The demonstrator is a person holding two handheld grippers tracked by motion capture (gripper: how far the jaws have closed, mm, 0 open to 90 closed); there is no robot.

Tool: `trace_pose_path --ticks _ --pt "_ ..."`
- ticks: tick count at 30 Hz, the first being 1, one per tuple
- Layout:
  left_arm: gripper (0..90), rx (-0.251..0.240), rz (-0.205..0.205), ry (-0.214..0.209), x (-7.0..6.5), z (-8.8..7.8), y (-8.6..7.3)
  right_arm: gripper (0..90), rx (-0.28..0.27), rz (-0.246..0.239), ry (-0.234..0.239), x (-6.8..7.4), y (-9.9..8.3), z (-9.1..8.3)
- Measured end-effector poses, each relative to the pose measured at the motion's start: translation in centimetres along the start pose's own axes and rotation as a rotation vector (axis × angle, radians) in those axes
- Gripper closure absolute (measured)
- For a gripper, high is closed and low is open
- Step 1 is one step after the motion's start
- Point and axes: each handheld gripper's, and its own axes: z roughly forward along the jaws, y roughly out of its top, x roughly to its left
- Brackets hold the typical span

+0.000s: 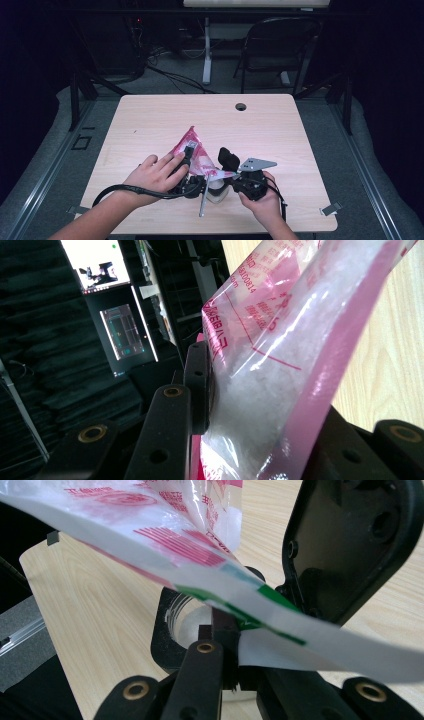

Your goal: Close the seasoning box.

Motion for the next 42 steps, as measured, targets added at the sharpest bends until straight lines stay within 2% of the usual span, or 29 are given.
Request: trace_pose_path --ticks 16,23,28,30,33,36,37,38,39,40,42 --pt "73.1 0.006 0.002 0.000 0.1 0.0 -0.1 90.0 -0.002 -0.001 0.000 0.0 0.0 0.0" --pt "73.2 -0.005 -0.032 -0.015 0.1 0.1 -0.2 90.0 -0.004 -0.002 -0.001 0.0 0.0 -0.1" --pt "73.3 0.003 -0.036 -0.018 0.0 0.1 -0.3 90.0 -0.005 -0.002 -0.001 0.0 0.0 -0.1" --pt "73.3 -0.005 -0.059 -0.022 -0.1 0.3 -0.5 90.0 -0.008 -0.001 0.001 0.0 0.0 0.0" --pt "73.3 0.001 -0.069 -0.020 -0.2 0.3 -0.6 90.0 -0.013 0.002 -0.001 0.1 0.0 0.0" --pt "73.3 0.000 -0.116 -0.027 -0.2 0.4 -0.9 90.0 -0.018 0.002 0.005 0.1 0.0 -0.1" --pt "73.3 0.000 -0.116 -0.027 -0.2 0.4 -0.9 90.0 -0.018 0.002 0.005 0.1 0.0 -0.1" --pt "73.3 -0.001 -0.148 -0.032 -0.3 0.5 -1.2 90.0 -0.022 -0.002 0.007 0.1 0.1 -0.1" --pt "73.3 -0.001 -0.148 -0.032 -0.3 0.5 -1.2 90.0 -0.023 -0.004 0.006 0.1 0.1 -0.1" --pt "73.3 0.000 -0.172 -0.035 -0.5 0.6 -1.4 90.0 -0.031 0.000 0.005 0.2 0.1 -0.1" --pt "73.3 -0.005 -0.188 -0.033 -0.7 0.6 -1.6 90.0 -0.026 -0.006 0.008 0.2 0.1 -0.1"
